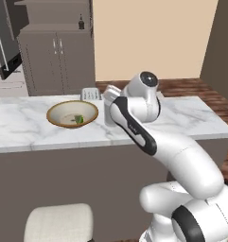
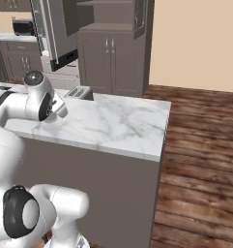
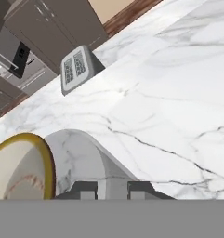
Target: There is a bowl on the dining counter. Grab a lemon wedge from the fridge and place it in the bowl. Then get the liquor bottle and glass cup from the cabinet and place them next to the bowl.
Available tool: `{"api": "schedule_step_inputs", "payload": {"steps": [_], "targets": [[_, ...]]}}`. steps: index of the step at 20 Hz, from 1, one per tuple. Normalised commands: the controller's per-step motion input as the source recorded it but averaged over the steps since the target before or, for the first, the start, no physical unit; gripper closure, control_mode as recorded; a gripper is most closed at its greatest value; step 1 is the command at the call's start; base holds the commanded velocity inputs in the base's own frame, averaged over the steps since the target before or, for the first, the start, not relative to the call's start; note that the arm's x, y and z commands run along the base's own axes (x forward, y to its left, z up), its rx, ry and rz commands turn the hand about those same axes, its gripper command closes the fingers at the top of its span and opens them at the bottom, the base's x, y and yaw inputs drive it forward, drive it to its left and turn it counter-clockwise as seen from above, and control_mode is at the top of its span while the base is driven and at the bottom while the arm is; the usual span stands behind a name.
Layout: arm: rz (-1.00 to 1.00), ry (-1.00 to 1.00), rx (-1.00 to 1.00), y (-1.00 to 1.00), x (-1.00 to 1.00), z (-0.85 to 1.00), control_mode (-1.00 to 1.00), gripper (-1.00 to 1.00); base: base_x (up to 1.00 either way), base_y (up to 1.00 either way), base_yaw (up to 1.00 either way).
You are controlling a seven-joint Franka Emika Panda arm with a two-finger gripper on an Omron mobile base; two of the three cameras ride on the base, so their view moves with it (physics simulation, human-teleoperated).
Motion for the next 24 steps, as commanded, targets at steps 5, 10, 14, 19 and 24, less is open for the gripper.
{"api": "schedule_step_inputs", "payload": {"steps": [5,10,14,19,24], "targets": [[0.01,0.0,0.0,0.02,0.3,-0.01,-1.0,1.0,0.0,0.0,0.0],[0.01,0.0,0.0,0.03,0.21,-0.12,-1.0,1.0,0.0,0.0,0.0],[0.02,0.0,0.0,0.01,0.06,-0.14,-1.0,1.0,0.0,0.0,0.0],[0.02,0.0,0.0,0.05,0.05,-0.19,-1.0,1.0,0.0,0.0,0.0],[0.02,0.0,0.0,0.05,0.0,-0.2,-1.0,1.0,0.0,0.0,0.0]]}}
